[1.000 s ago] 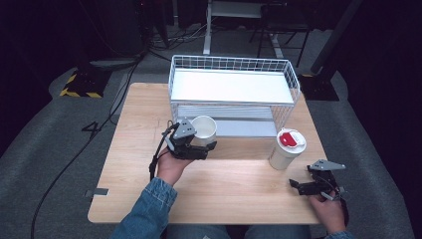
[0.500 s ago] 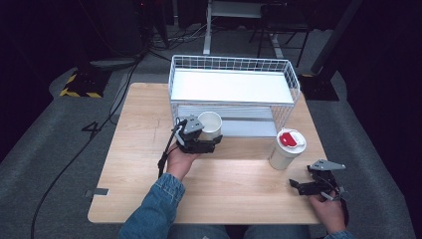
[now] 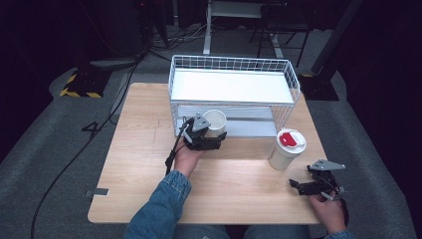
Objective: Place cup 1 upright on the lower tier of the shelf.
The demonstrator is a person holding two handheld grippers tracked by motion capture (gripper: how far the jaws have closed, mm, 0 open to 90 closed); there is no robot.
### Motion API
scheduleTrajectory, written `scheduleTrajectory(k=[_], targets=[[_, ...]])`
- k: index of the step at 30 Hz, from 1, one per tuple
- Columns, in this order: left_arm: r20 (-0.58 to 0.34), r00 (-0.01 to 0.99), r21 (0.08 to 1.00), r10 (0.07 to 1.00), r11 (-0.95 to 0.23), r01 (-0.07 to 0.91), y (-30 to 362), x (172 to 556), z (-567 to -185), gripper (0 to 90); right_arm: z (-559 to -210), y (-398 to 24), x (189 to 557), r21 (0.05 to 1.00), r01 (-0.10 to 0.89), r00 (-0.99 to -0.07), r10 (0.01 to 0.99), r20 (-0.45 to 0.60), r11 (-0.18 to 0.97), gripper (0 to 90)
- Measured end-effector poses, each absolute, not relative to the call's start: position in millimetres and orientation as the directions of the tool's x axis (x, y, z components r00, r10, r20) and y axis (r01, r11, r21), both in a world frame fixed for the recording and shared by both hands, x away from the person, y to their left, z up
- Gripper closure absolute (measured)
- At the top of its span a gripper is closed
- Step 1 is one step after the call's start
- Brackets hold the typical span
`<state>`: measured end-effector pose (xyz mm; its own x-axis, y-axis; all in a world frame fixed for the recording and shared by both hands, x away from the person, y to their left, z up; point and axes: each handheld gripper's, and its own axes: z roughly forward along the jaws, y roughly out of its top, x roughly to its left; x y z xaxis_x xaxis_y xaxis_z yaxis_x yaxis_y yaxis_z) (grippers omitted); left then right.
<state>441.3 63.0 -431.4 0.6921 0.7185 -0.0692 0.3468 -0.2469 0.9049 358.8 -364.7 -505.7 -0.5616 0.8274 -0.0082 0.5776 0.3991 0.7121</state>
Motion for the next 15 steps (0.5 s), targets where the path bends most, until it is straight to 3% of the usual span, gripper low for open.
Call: scheduleTrajectory(k=[15], targets=[[-0.041,0.659,0.892,0.751,-0.270,0.363,40,466,-445,22.3,-506,-365,359,0.713,0.577,-0.563,0.827,-0.008,0.400,1.9]])
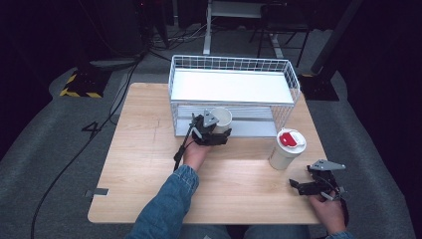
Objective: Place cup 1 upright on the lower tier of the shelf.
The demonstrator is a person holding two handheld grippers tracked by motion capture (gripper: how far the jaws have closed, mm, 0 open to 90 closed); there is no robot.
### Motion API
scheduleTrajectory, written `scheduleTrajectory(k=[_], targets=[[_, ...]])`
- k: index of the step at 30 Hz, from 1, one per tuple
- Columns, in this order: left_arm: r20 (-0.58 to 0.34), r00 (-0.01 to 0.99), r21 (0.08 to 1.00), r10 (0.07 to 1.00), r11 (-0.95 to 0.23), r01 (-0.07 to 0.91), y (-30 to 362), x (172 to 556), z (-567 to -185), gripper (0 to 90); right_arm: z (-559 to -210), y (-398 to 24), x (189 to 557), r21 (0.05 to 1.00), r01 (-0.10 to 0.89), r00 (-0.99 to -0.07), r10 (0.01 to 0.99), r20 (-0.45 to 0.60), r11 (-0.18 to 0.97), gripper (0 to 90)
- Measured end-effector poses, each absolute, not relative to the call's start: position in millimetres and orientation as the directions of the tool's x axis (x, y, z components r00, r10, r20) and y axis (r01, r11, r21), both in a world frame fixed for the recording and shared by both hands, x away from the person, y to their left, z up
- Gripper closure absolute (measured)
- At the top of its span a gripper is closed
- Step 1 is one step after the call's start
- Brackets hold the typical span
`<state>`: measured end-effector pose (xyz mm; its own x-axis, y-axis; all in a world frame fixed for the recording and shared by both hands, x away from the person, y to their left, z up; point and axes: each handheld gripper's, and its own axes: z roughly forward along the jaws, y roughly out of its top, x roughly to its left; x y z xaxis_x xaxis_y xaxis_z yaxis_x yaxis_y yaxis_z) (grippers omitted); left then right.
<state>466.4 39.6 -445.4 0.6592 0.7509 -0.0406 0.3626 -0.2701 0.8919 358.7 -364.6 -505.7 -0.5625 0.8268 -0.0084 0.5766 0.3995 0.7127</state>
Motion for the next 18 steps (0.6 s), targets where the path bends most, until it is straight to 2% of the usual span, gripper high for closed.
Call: scheduleTrajectory(k=[18], targets=[[0.008,0.628,0.888,0.778,-0.295,0.354,17,501,-459,22.3,-506,-365,358,0.713,0.575,-0.565,0.825,-0.007,0.401,2.3]])
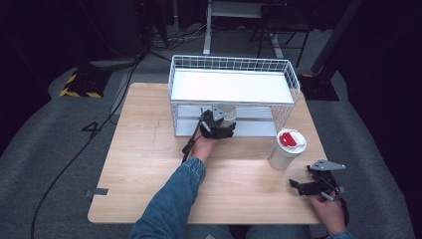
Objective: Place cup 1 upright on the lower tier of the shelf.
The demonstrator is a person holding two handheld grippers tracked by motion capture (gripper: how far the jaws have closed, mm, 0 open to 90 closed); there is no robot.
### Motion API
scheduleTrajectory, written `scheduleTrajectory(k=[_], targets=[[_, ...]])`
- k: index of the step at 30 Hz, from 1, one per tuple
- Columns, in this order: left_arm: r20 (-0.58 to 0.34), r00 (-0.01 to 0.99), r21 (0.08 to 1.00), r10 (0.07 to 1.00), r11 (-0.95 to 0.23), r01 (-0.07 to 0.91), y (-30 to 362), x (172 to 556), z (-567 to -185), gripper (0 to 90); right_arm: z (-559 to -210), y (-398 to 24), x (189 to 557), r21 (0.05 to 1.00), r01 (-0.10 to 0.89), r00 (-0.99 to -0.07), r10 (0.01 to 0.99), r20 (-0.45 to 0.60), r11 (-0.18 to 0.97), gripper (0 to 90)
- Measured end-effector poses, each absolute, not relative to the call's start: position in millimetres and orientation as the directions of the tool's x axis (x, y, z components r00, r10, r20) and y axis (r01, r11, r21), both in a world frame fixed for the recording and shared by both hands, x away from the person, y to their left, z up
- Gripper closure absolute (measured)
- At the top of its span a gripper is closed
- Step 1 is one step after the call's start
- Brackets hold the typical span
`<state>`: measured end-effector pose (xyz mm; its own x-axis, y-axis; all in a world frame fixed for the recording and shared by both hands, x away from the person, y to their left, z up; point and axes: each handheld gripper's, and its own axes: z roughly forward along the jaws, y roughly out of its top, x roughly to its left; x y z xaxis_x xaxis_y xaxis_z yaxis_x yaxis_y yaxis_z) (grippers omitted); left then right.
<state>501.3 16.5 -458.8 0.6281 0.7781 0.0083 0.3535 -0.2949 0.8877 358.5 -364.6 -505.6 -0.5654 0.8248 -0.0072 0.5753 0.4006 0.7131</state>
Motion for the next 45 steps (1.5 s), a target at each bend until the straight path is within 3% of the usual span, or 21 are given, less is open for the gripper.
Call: scheduleTrajectory(k=[45], targets=[[-0.096,0.593,0.864,0.799,-0.229,0.449,9,535,-484,22.2,-506,-365,358,0.714,0.574,-0.567,0.823,-0.008,0.402,2.4]])
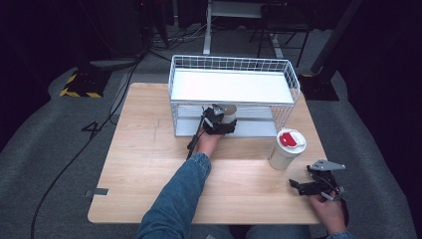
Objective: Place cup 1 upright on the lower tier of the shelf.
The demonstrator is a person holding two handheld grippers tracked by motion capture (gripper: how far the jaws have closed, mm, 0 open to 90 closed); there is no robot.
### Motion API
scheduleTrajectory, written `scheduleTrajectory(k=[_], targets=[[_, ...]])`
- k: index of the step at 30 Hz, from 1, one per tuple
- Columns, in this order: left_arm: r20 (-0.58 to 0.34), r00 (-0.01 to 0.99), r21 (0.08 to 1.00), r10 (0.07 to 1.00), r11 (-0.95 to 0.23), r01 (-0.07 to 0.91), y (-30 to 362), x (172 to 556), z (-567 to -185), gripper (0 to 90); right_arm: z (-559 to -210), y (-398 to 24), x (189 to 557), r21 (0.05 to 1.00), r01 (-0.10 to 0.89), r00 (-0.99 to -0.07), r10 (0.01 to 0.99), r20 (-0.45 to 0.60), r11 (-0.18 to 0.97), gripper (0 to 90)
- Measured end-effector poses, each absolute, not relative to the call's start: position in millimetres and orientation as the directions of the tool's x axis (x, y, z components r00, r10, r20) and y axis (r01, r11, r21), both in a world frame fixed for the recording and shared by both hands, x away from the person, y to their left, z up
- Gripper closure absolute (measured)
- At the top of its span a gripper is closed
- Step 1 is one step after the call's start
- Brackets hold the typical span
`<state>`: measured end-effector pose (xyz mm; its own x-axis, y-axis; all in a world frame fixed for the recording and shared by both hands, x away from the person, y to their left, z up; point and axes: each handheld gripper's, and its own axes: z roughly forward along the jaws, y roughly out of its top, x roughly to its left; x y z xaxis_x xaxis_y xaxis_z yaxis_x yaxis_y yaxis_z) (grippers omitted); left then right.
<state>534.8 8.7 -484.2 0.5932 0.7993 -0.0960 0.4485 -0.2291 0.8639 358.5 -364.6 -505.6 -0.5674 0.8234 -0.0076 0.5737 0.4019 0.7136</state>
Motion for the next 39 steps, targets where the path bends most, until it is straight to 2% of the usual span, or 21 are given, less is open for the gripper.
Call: scheduleTrajectory(k=[14,23,26,29,39], targets=[[-0.114,0.590,0.863,0.799,-0.214,0.457,6,536,-485,21.2,-506,-365,358,0.714,0.573,-0.568,0.823,-0.008,0.402,2.4],[-0.114,0.577,0.865,0.809,-0.205,0.458,11,533,-481,13.2,-506,-365,358,0.714,0.574,-0.568,0.823,-0.008,0.402,2.4],[-0.112,0.584,0.866,0.804,-0.209,0.454,15,530,-481,5.5,-506,-365,358,0.714,0.574,-0.568,0.823,-0.008,0.402,2.4],[-0.123,0.595,0.874,0.794,-0.197,0.444,21,526,-481,2.4,-506,-365,358,0.714,0.573,-0.568,0.823,-0.008,0.402,2.4],[-0.151,0.600,0.892,0.785,-0.153,0.425,39,504,-472,0.0,-506,-365,359,0.714,0.574,-0.568,0.823,-0.007,0.402,2.4]])
